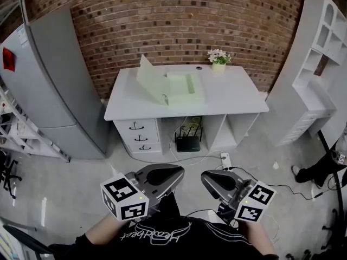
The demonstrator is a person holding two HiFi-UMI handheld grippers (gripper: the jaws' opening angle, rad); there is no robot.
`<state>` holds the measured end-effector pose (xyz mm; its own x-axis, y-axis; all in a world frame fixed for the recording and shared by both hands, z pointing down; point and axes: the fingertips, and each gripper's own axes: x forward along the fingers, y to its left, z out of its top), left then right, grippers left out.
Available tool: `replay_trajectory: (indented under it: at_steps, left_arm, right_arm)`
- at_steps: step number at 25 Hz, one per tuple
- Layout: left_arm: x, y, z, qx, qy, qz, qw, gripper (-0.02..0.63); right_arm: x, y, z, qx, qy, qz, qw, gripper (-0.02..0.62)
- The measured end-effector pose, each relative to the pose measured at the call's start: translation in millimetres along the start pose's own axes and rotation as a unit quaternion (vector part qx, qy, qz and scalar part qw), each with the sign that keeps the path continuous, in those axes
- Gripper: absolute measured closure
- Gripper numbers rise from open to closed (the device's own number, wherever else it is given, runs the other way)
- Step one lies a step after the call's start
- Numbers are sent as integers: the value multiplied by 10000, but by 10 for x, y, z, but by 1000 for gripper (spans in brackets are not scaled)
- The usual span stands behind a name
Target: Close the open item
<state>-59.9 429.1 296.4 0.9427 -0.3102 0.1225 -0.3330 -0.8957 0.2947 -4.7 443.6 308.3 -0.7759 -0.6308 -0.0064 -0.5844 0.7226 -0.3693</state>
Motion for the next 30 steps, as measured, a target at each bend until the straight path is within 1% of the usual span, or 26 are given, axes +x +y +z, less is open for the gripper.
replay_trajectory:
  at_steps: [9,15,22,26,30]
  left_arm:
    - [330,777,138,-249,195,-61,9995,604]
    - [567,1444,250,-459,390,-85,9981,604]
    - [803,2277,387,-674,560,-97,9961,604]
    - [879,2761,518,-675,606,-32,9959,604]
    - [967,3146,664,-673,551,-38,9962,604]
  right_arm:
    - [443,-694,160,313,-10,-219,9993,592]
    - [851,-1249,288,569,-5,-433,9974,592]
    - [1429,-1883,407,777,102,-569,9953,592]
    - [1792,-2209,506,858,223,-608,9942,592]
    - [2082,-2470,638,827,289,-638,9941,592]
